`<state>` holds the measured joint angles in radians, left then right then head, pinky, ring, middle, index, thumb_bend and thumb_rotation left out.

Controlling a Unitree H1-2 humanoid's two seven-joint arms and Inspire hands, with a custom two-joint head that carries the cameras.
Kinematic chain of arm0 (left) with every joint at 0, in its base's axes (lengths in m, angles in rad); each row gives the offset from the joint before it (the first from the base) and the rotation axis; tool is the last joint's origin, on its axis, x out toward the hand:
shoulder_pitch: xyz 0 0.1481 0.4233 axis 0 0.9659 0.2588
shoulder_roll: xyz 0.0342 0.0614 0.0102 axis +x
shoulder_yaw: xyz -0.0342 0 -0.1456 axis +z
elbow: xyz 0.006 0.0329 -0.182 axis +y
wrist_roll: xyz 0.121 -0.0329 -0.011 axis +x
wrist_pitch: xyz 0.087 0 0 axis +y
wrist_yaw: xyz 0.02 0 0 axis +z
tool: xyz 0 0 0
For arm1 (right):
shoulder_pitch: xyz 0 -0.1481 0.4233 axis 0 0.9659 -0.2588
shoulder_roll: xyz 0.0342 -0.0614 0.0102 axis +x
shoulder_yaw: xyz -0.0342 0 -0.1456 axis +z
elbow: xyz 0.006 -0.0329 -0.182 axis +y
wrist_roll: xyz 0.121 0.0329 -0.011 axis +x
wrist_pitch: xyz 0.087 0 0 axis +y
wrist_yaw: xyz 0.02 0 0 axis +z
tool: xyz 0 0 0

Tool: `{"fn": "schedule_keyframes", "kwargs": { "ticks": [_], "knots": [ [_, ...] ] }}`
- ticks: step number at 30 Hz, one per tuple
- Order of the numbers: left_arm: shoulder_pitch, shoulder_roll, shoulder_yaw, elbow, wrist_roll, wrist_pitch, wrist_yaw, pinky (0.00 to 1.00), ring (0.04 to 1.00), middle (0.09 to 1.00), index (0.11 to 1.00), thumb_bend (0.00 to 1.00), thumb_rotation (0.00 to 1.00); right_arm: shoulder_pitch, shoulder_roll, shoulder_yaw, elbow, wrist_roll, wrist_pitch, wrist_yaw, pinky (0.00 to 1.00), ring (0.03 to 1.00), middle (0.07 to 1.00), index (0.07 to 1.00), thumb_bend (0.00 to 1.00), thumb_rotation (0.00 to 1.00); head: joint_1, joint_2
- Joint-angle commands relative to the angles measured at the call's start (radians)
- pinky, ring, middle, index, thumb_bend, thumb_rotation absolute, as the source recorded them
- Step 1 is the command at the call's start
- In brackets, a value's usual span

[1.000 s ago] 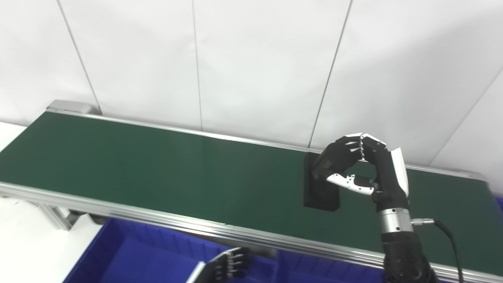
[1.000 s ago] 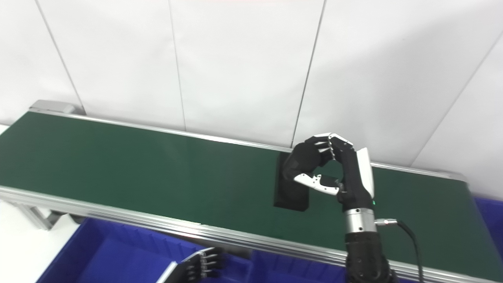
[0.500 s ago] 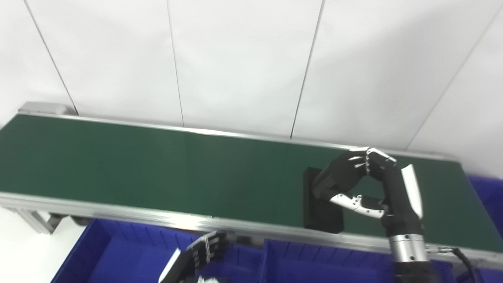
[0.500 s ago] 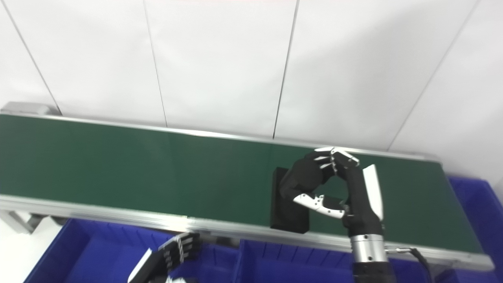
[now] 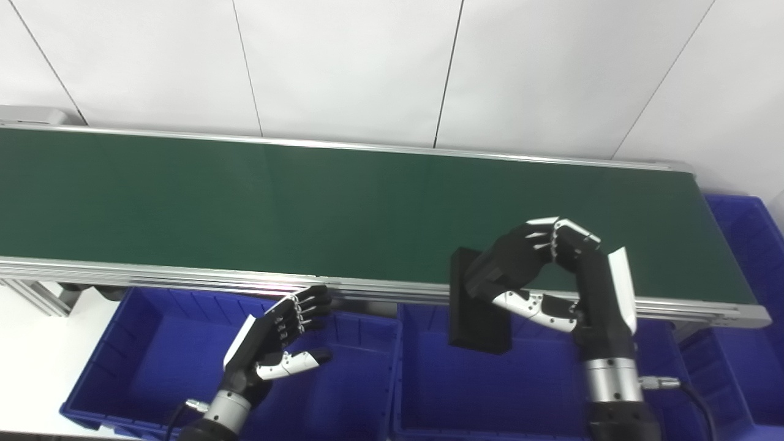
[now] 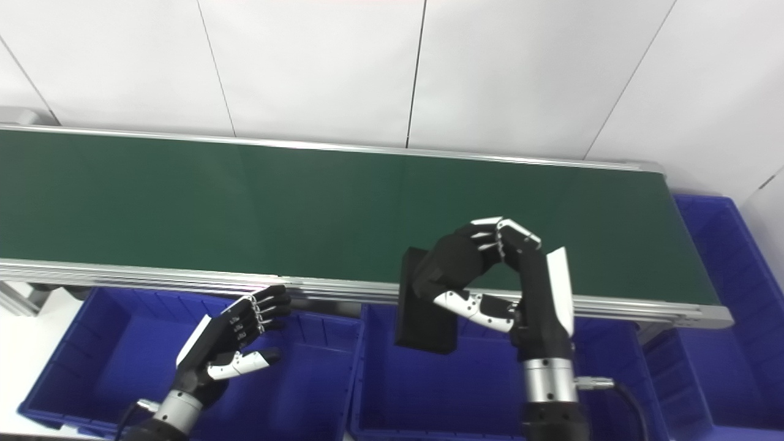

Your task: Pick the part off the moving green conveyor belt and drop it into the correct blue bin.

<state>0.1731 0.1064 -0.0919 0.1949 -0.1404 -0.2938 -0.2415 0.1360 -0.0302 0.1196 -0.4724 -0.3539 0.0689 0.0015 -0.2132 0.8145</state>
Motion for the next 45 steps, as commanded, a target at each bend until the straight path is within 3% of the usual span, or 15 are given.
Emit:
{"fn": "schedule_keyframes", "kwargs": {
  "ticks": [1, 14, 22, 35, 45],
  "knots": [
    [-0.006, 0.008, 0.006, -0.039, -0.008, 0.001, -0.010, 0.72, 0.769, 0.791, 0.799, 0.92, 0.31, 0.004, 0.017, 0.007, -0.027, -0.014, -0.018, -0.015, 0.36, 0.404, 0.469, 0.540, 0.52, 0.00, 0.005, 0.011],
    [0.022, 0.021, 0.013, -0.136, -0.008, 0.076, -0.008, 0.71, 0.762, 0.781, 0.795, 0.93, 0.32, 0.087, 0.040, 0.076, 0.083, -0.060, -0.105, -0.059, 0.40, 0.427, 0.494, 0.511, 0.52, 0.00, 0.057, 0.083],
    [0.036, 0.017, 0.012, -0.188, 0.002, 0.107, -0.001, 0.71, 0.764, 0.785, 0.792, 0.93, 0.31, 0.092, 0.040, 0.068, 0.165, -0.040, -0.141, -0.091, 0.38, 0.417, 0.488, 0.521, 0.52, 0.00, 0.093, 0.112],
    [0.075, 0.023, 0.011, -0.267, 0.017, 0.152, 0.001, 0.71, 0.765, 0.787, 0.801, 0.93, 0.33, 0.097, 0.036, 0.062, 0.201, -0.039, -0.127, -0.103, 0.37, 0.412, 0.485, 0.525, 0.52, 0.00, 0.097, 0.143],
    [0.104, 0.032, 0.016, -0.333, 0.000, 0.188, -0.007, 0.72, 0.771, 0.784, 0.802, 0.92, 0.31, 0.107, 0.017, 0.075, 0.197, -0.119, -0.140, -0.118, 0.38, 0.417, 0.485, 0.521, 0.52, 0.00, 0.086, 0.161]
  ]
}}
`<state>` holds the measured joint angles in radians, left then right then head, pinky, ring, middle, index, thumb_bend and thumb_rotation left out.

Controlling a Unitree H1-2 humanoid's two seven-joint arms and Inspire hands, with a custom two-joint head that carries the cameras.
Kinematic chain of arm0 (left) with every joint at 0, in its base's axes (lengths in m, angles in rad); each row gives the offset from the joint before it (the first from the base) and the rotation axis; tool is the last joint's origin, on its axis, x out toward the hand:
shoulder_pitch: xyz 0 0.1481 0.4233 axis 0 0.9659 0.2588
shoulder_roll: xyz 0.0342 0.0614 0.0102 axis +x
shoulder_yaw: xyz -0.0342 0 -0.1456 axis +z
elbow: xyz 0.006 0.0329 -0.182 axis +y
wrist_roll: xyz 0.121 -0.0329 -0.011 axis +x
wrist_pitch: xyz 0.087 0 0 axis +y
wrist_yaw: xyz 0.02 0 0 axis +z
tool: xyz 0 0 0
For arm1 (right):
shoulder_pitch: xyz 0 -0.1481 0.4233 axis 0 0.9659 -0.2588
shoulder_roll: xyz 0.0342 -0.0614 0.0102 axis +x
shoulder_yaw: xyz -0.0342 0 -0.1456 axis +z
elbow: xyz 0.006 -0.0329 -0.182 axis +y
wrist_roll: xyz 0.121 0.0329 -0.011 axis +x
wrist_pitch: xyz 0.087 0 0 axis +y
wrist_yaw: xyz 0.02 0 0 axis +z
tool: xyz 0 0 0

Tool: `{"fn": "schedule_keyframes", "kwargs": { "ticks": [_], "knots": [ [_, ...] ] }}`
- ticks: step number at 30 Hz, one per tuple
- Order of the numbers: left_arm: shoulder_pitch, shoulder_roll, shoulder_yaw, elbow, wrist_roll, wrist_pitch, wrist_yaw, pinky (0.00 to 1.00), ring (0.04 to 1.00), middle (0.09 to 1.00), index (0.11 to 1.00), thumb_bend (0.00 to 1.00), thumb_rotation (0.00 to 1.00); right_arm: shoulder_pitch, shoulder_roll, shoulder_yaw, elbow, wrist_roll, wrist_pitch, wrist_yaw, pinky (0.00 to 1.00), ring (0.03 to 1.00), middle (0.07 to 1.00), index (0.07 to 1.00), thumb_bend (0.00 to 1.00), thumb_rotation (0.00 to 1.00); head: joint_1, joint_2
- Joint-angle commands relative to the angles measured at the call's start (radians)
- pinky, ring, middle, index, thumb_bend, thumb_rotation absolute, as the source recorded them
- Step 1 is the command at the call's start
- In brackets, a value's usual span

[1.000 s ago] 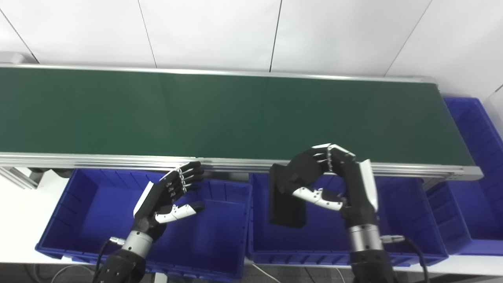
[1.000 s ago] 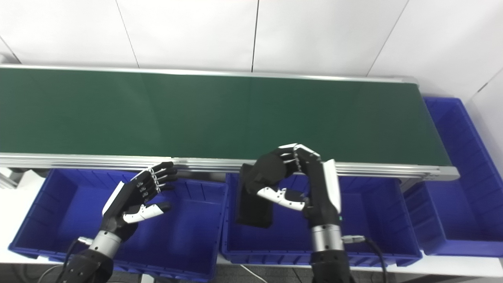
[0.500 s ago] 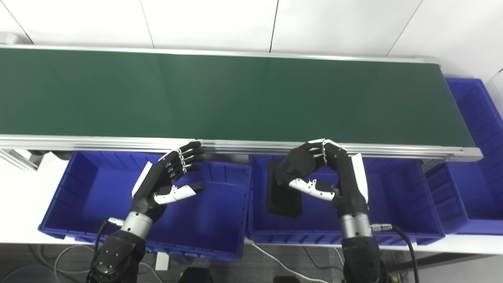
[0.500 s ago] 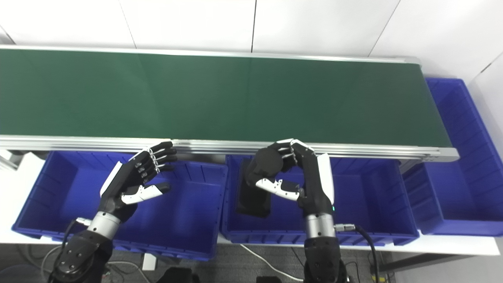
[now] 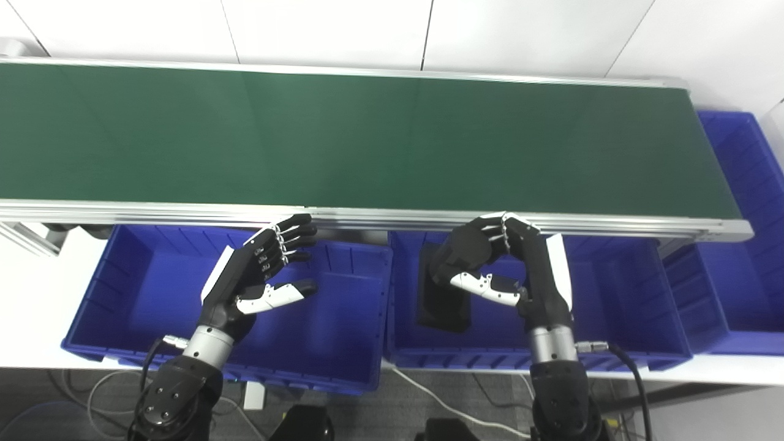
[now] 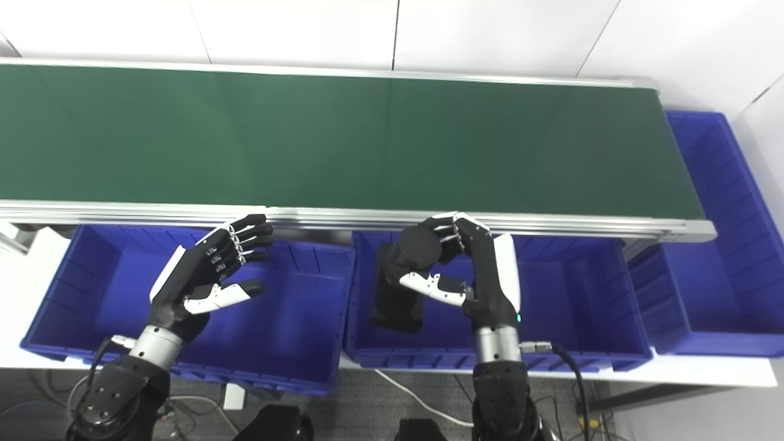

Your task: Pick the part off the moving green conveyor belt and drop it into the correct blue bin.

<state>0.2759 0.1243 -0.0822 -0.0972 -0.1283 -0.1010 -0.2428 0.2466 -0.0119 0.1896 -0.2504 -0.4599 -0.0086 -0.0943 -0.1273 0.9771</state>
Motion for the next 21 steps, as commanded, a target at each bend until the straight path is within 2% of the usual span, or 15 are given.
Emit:
{"fn": "schedule_keyframes", "kwargs": {
  "ticks": [1, 8, 14, 21],
  "knots": [
    [0.005, 0.015, 0.006, -0.046, -0.011, -0.004, -0.005, 0.72, 0.771, 0.785, 0.802, 0.92, 0.31, -0.003, -0.005, 0.005, -0.021, -0.018, -0.064, -0.023, 0.38, 0.418, 0.485, 0.520, 0.52, 0.00, 0.000, -0.002],
    [0.022, 0.019, 0.005, -0.069, -0.022, 0.001, -0.009, 0.73, 0.776, 0.788, 0.801, 0.92, 0.31, -0.014, -0.021, 0.003, 0.001, -0.034, -0.059, -0.023, 0.37, 0.412, 0.479, 0.525, 0.52, 0.00, 0.003, 0.003],
    [0.036, 0.023, 0.005, -0.091, -0.023, 0.010, -0.009, 0.73, 0.773, 0.787, 0.803, 0.91, 0.31, -0.037, -0.044, 0.007, 0.040, -0.058, -0.087, -0.039, 0.38, 0.420, 0.482, 0.518, 0.52, 0.00, 0.004, 0.005],
    [0.048, 0.029, 0.004, -0.110, -0.027, 0.015, -0.010, 0.73, 0.772, 0.792, 0.805, 0.90, 0.30, -0.061, -0.084, 0.023, 0.091, -0.141, -0.145, -0.094, 0.40, 0.422, 0.494, 0.501, 0.52, 0.00, 0.003, 0.006]
  ]
}}
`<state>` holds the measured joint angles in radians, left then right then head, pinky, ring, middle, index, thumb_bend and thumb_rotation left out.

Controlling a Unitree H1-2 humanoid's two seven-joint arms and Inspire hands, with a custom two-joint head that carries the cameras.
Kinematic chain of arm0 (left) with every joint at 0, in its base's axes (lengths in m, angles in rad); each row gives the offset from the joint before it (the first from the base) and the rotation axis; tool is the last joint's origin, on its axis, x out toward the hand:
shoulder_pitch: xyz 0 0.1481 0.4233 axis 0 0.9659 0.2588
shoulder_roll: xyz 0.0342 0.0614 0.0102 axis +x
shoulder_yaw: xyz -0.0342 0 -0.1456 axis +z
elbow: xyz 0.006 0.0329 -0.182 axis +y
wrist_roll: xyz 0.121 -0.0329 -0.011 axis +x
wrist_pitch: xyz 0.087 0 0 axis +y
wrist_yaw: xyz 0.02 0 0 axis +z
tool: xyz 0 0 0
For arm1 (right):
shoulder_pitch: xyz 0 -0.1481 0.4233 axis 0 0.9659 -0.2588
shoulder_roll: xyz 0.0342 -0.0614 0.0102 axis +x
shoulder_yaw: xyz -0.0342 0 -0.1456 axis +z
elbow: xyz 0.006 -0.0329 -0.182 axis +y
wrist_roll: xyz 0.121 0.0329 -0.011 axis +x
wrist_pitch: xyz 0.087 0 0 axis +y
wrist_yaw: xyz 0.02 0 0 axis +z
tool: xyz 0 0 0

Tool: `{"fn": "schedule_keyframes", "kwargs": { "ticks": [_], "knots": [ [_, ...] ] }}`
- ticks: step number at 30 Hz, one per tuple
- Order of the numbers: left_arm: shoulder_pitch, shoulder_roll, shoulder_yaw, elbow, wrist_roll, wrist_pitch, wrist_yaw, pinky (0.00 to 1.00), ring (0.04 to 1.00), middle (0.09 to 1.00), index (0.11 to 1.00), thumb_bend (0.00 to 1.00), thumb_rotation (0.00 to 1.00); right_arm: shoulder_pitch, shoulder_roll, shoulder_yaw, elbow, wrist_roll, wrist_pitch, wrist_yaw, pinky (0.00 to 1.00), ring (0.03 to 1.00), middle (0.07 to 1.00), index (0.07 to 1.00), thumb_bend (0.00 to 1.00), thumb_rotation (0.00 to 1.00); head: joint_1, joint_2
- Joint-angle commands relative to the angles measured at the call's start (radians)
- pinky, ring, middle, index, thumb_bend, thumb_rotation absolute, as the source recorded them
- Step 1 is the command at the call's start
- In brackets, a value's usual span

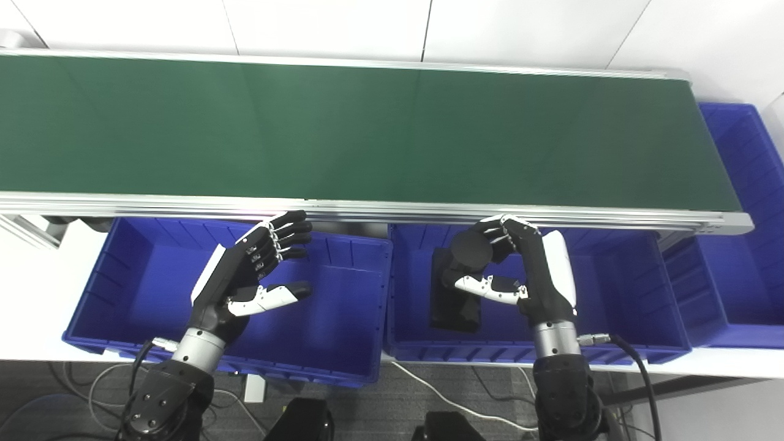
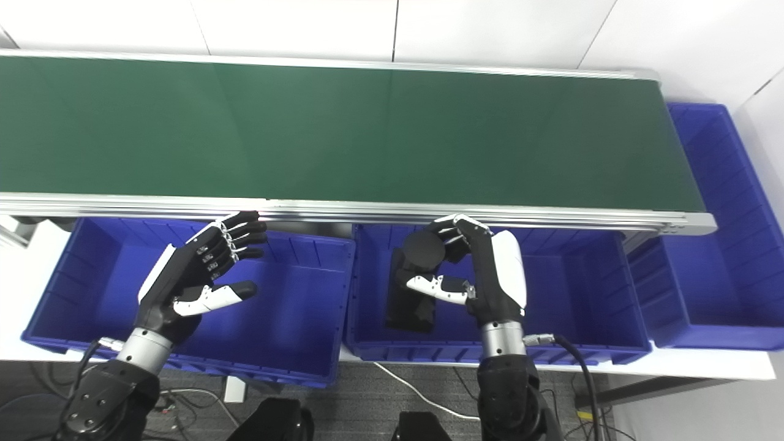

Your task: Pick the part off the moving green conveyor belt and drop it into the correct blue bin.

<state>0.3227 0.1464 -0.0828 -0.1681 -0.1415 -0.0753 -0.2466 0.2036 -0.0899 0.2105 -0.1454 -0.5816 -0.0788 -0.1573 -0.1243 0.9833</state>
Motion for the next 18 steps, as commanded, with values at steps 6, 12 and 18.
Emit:
{"fn": "schedule_keyframes", "kwargs": {
  "ticks": [6, 12, 18],
  "knots": [
    [0.009, 0.012, 0.003, -0.045, -0.014, -0.015, -0.006, 0.73, 0.774, 0.795, 0.807, 0.89, 0.29, -0.048, -0.049, 0.025, 0.024, -0.084, -0.104, -0.049, 0.39, 0.404, 0.488, 0.516, 0.52, 0.00, 0.009, -0.003],
    [0.016, 0.017, 0.006, -0.051, -0.017, -0.010, -0.008, 0.73, 0.775, 0.791, 0.808, 0.90, 0.30, -0.109, -0.083, 0.055, 0.083, -0.118, -0.075, -0.006, 0.39, 0.397, 0.485, 0.534, 0.52, 0.00, 0.004, -0.001],
    [0.017, 0.022, 0.004, -0.053, -0.009, -0.011, -0.009, 0.73, 0.775, 0.791, 0.807, 0.90, 0.30, -0.166, -0.102, 0.079, 0.173, -0.139, -0.070, 0.003, 0.41, 0.406, 0.484, 0.524, 0.52, 0.00, 0.003, 0.000]
  ]
}}
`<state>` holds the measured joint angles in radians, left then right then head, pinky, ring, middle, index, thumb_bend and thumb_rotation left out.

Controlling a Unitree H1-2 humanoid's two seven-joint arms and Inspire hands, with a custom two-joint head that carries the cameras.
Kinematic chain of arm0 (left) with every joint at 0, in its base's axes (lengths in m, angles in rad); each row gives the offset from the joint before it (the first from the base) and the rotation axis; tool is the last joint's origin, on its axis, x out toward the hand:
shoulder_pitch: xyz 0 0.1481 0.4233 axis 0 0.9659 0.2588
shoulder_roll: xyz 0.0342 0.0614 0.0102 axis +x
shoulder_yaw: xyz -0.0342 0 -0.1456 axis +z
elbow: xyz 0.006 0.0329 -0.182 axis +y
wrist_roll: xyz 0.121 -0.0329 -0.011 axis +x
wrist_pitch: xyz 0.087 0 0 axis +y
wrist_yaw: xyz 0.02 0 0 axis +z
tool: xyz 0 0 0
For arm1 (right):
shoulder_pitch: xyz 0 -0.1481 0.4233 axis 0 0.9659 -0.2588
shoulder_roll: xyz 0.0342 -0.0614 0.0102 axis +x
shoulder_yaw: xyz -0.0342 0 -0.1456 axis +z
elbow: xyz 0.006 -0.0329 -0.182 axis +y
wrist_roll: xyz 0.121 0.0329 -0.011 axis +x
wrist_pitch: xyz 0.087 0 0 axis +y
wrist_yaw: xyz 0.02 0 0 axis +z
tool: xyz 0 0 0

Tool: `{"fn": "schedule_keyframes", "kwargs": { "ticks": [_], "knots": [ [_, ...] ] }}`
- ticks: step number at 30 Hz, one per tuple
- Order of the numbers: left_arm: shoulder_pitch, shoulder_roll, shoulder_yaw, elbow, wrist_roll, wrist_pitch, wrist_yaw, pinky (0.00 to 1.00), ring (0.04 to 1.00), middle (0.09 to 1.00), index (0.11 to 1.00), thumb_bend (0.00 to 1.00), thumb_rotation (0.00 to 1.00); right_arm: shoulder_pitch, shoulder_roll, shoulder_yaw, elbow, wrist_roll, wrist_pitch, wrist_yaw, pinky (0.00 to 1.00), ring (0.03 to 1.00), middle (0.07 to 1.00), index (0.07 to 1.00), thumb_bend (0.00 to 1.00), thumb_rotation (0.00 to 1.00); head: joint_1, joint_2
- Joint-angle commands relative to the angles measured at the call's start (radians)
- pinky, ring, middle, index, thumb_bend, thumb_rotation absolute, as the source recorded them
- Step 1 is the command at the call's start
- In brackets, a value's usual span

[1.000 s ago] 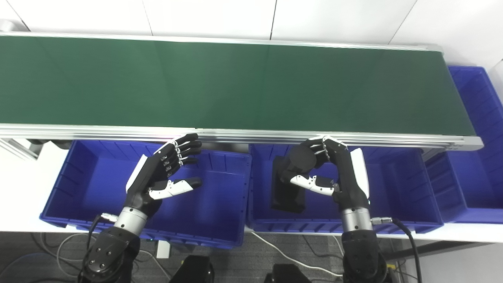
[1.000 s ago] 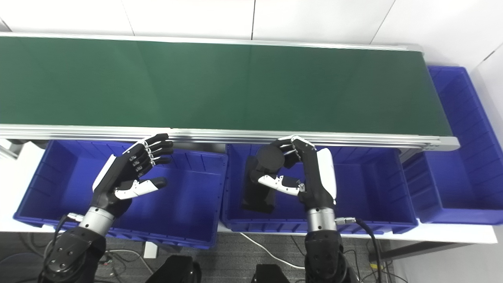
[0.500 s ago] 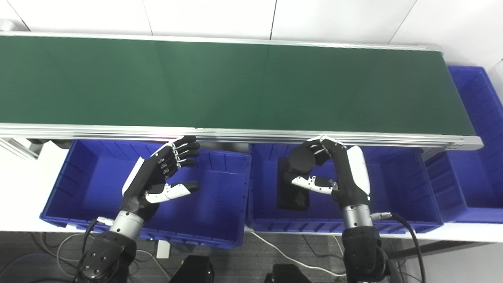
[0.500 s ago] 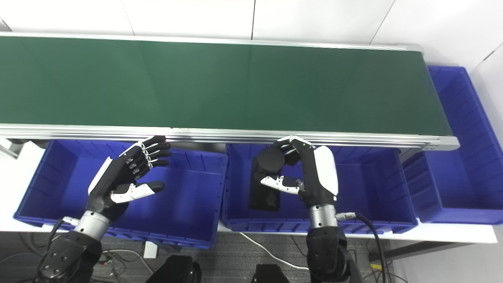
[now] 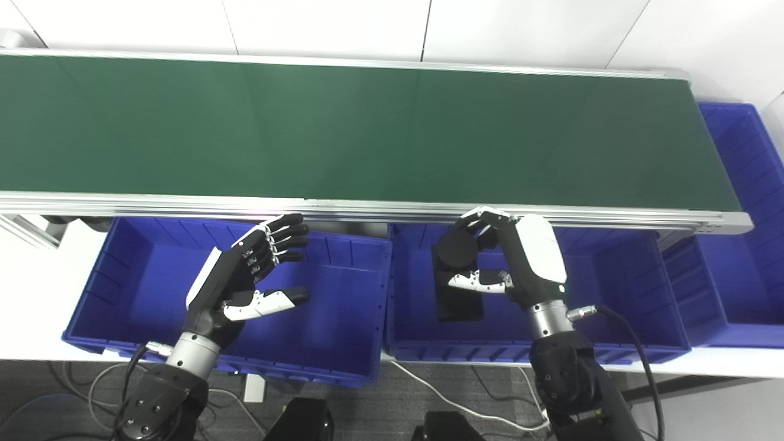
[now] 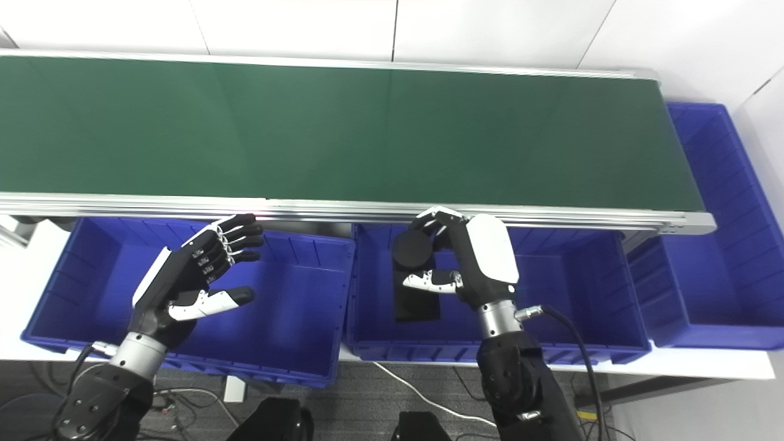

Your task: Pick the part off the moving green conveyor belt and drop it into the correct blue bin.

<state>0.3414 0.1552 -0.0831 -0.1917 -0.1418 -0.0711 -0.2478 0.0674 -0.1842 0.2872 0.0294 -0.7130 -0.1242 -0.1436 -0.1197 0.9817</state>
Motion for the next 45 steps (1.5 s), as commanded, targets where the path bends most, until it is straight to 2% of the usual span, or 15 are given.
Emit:
{"fn": "schedule_keyframes", "kwargs": {
  "ticks": [1, 6, 13, 21, 23, 24, 25, 26, 28, 33, 45],
  "knots": [
    [-0.002, 0.013, 0.004, -0.029, -0.008, -0.016, -0.008, 0.73, 0.774, 0.791, 0.807, 0.90, 0.30, -0.037, -0.009, 0.004, 0.012, -0.011, -0.027, -0.014, 0.41, 0.403, 0.483, 0.522, 0.52, 0.00, -0.002, 0.001],
    [-0.002, 0.014, 0.001, -0.028, -0.005, -0.018, -0.009, 0.73, 0.777, 0.794, 0.806, 0.89, 0.29, -0.068, -0.013, 0.019, 0.064, -0.021, -0.026, -0.010, 0.40, 0.406, 0.484, 0.522, 0.52, 0.00, -0.002, -0.004],
    [0.001, 0.010, 0.001, -0.034, -0.014, -0.004, -0.007, 0.74, 0.777, 0.795, 0.804, 0.90, 0.28, -0.074, -0.019, 0.039, 0.067, -0.047, -0.006, 0.000, 0.41, 0.409, 0.482, 0.516, 0.52, 0.00, 0.002, -0.005],
    [-0.001, 0.011, 0.001, -0.025, -0.009, -0.017, -0.010, 0.73, 0.774, 0.790, 0.804, 0.90, 0.28, -0.072, -0.021, 0.046, 0.065, -0.074, 0.014, 0.007, 0.42, 0.412, 0.497, 0.531, 0.52, 0.00, 0.001, -0.009],
    [-0.003, 0.010, 0.002, -0.022, -0.009, -0.018, -0.011, 0.74, 0.774, 0.790, 0.803, 0.90, 0.28, -0.073, -0.023, 0.050, 0.062, -0.087, 0.029, 0.019, 0.46, 0.521, 0.483, 0.514, 0.53, 0.00, 0.001, -0.010],
    [-0.003, 0.010, 0.002, -0.020, -0.008, -0.018, -0.011, 0.74, 0.774, 0.790, 0.803, 0.90, 0.28, -0.072, -0.025, 0.052, 0.057, -0.095, 0.038, 0.026, 0.47, 0.539, 0.482, 0.512, 0.53, 0.01, 0.001, -0.013],
    [-0.003, 0.010, 0.002, -0.019, -0.008, -0.018, -0.011, 0.74, 0.774, 0.790, 0.804, 0.90, 0.28, -0.071, -0.026, 0.054, 0.054, -0.100, 0.044, 0.031, 0.52, 0.593, 0.585, 0.611, 0.70, 0.12, 0.001, -0.013],
    [-0.004, 0.010, 0.001, -0.018, -0.007, -0.018, -0.011, 0.73, 0.773, 0.789, 0.804, 0.90, 0.29, -0.070, -0.026, 0.055, 0.047, -0.109, 0.055, 0.037, 0.57, 0.651, 0.676, 0.694, 0.84, 0.22, 0.003, -0.014],
    [-0.004, 0.008, 0.001, -0.020, -0.007, -0.015, -0.010, 0.73, 0.772, 0.789, 0.804, 0.90, 0.29, -0.067, -0.026, 0.057, 0.036, -0.123, 0.072, 0.048, 0.61, 0.709, 0.753, 0.762, 0.92, 0.31, 0.004, -0.014],
    [-0.005, 0.005, 0.000, -0.021, -0.008, -0.010, -0.008, 0.74, 0.777, 0.793, 0.807, 0.91, 0.29, -0.063, -0.035, 0.063, 0.025, -0.131, 0.084, 0.063, 0.64, 0.744, 0.807, 0.829, 0.98, 0.41, 0.008, -0.016],
    [-0.017, -0.011, -0.013, -0.001, 0.023, -0.024, 0.003, 0.73, 0.773, 0.791, 0.805, 0.90, 0.30, -0.057, -0.051, 0.044, 0.001, -0.091, 0.084, 0.097, 0.69, 0.788, 0.843, 0.859, 1.00, 0.44, 0.085, -0.020]
  ]
}}
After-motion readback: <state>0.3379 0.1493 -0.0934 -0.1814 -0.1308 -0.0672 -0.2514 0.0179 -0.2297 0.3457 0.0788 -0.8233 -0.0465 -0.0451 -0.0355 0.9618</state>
